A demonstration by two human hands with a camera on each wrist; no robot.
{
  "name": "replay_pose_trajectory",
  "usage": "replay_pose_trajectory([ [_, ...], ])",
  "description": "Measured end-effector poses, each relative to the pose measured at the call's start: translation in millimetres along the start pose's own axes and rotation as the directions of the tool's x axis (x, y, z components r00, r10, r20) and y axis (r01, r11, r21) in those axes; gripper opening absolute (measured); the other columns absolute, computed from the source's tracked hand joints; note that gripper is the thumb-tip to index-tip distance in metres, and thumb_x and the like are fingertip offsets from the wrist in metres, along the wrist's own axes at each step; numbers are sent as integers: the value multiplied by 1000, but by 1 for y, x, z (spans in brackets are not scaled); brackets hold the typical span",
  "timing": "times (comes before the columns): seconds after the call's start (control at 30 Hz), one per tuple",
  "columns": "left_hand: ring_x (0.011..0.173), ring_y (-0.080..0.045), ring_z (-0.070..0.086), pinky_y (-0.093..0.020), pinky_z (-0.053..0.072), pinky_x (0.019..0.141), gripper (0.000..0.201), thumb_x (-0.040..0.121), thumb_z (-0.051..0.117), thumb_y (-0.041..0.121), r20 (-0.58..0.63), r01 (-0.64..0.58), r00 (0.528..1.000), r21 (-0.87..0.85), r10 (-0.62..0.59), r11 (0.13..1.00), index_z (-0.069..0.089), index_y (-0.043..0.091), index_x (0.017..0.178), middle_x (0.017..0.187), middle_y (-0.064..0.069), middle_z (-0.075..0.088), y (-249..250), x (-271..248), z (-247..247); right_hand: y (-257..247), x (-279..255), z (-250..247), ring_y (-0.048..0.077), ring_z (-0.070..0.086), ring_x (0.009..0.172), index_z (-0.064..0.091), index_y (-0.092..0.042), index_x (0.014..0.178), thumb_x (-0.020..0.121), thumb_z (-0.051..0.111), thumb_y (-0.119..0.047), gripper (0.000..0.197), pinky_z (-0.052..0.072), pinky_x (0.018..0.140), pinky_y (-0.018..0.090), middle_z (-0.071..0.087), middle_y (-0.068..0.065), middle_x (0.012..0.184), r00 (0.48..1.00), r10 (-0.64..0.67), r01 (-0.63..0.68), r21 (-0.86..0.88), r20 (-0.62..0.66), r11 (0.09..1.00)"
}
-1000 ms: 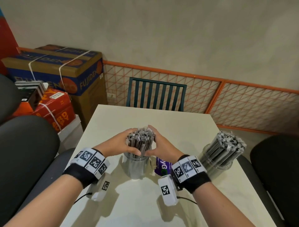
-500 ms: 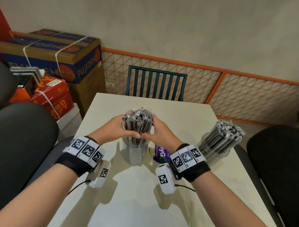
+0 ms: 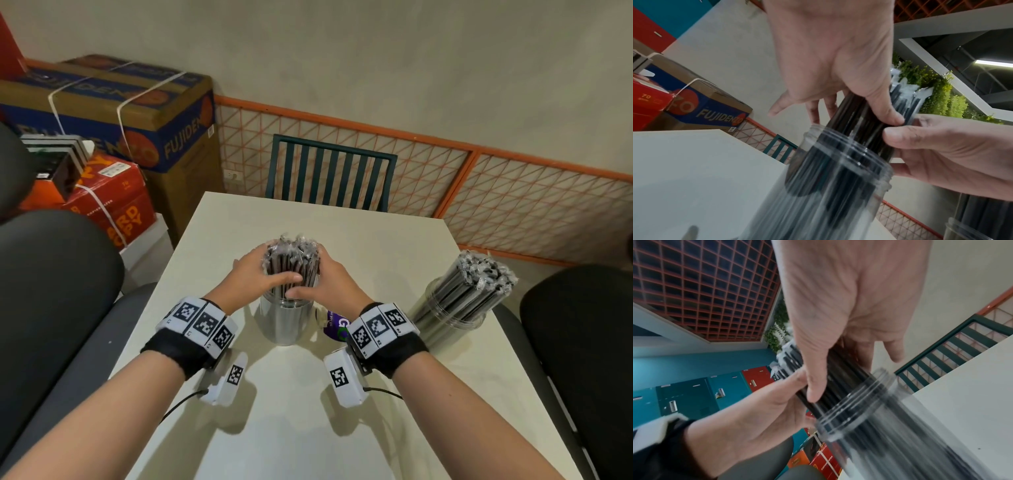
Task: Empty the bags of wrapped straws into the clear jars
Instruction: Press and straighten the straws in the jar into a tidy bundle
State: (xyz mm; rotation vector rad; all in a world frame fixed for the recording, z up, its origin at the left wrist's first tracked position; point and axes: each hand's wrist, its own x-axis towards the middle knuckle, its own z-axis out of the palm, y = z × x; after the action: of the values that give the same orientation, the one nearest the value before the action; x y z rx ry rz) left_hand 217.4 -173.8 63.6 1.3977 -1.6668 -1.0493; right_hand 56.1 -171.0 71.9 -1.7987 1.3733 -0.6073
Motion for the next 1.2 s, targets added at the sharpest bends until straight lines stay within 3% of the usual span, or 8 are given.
replay_pose_trajectory([
  [0.13,108,-8,48,-25,38,93,59,79,70,27,29,0,1000,27,0,1000,46,19,132,119,5,56,12,5,-9,-9,5,-9,22,55,120,35,-15,140,86,65,-15,62,45,93,26,57,8,132,995,-45,44,-8,-85,999],
  [0.3,116,-11,48,-34,40,102,67,73,77,21,235,-9,972,111,-17,994,45,25,132,130,4,54,18,13,-26,-17,11,-35,19,48,127,34,-17,141,83,68,-10,68,35,100,25,52,6,138,993,-40,54,-114,115,992],
  [0.4,128,-20,42,-52,31,109,84,59,83,39,276,10,957,272,-88,962,41,29,132,136,0,49,9,13,-23,-7,12,-29,20,46,128,30,-18,142,78,73,-10,78,35,106,30,51,4,139,981,15,15,-156,191,988],
  [0.53,126,-15,46,-47,37,108,106,39,81,67,270,25,960,180,-74,983,40,36,132,133,5,52,-3,7,-17,3,6,-16,15,45,126,25,-17,145,74,77,-13,88,35,104,26,48,3,140,985,-12,30,-104,169,994],
  [0.8,116,-16,55,-46,37,106,69,62,66,65,52,-12,999,129,6,992,51,36,123,119,8,62,2,2,-7,0,3,0,19,56,117,35,-15,139,81,71,-19,68,44,89,22,58,6,129,997,-51,50,-16,-54,999],
  [0.87,114,-13,54,-30,43,97,59,76,61,59,81,-34,996,122,24,992,54,29,126,122,5,61,9,3,-13,-6,7,-7,21,56,118,37,-15,139,86,64,-15,60,43,90,23,59,7,129,995,-59,55,-53,-80,997],
  [0.97,106,-7,50,-9,36,77,48,86,56,41,160,-47,987,130,26,990,50,23,130,117,10,55,22,6,-28,-14,12,-23,18,54,120,39,-17,138,86,64,-13,58,39,92,23,59,6,131,996,-82,79,-89,-38,993],
  [1.2,102,-6,48,-20,37,87,60,75,74,28,273,6,960,202,-62,979,45,22,128,113,10,50,25,2,-30,0,9,-21,18,47,127,29,-19,143,75,78,-19,84,36,102,25,51,3,139,986,-32,54,-135,165,989],
])
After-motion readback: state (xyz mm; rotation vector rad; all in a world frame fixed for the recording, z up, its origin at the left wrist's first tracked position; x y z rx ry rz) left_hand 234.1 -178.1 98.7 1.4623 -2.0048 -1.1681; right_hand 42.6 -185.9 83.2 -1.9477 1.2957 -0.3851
